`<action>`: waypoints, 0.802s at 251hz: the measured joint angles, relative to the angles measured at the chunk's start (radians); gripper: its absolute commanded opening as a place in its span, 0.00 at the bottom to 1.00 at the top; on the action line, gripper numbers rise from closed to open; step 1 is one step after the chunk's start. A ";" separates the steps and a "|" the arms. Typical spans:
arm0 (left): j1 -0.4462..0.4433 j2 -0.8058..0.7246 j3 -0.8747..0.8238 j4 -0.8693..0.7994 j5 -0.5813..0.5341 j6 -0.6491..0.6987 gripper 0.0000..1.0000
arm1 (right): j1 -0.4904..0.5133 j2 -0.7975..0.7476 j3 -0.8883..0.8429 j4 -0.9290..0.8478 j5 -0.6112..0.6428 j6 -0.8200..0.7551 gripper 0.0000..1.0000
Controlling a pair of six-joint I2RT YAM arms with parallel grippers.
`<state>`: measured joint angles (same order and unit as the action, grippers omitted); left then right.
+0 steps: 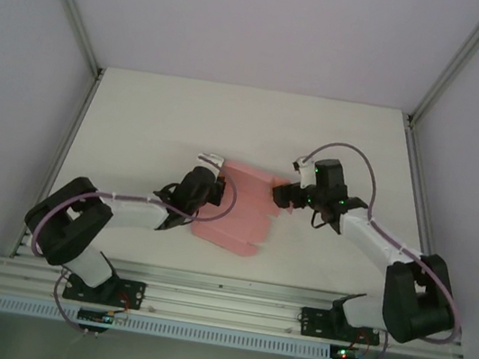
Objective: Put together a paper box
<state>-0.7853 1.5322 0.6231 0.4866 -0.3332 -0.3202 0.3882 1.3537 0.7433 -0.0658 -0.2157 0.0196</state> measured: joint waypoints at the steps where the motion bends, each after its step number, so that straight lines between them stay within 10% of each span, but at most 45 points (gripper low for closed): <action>1: 0.000 0.000 0.000 0.000 0.001 0.000 0.00 | 0.001 0.001 0.000 0.001 0.000 0.000 0.89; 201: -0.011 -0.001 0.007 -0.016 -0.006 -0.162 0.00 | 0.095 -0.023 -0.064 0.247 0.164 0.321 0.98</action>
<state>-0.7963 1.5314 0.6300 0.4706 -0.3397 -0.4820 0.4831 1.3312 0.6788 0.1814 -0.0513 0.3408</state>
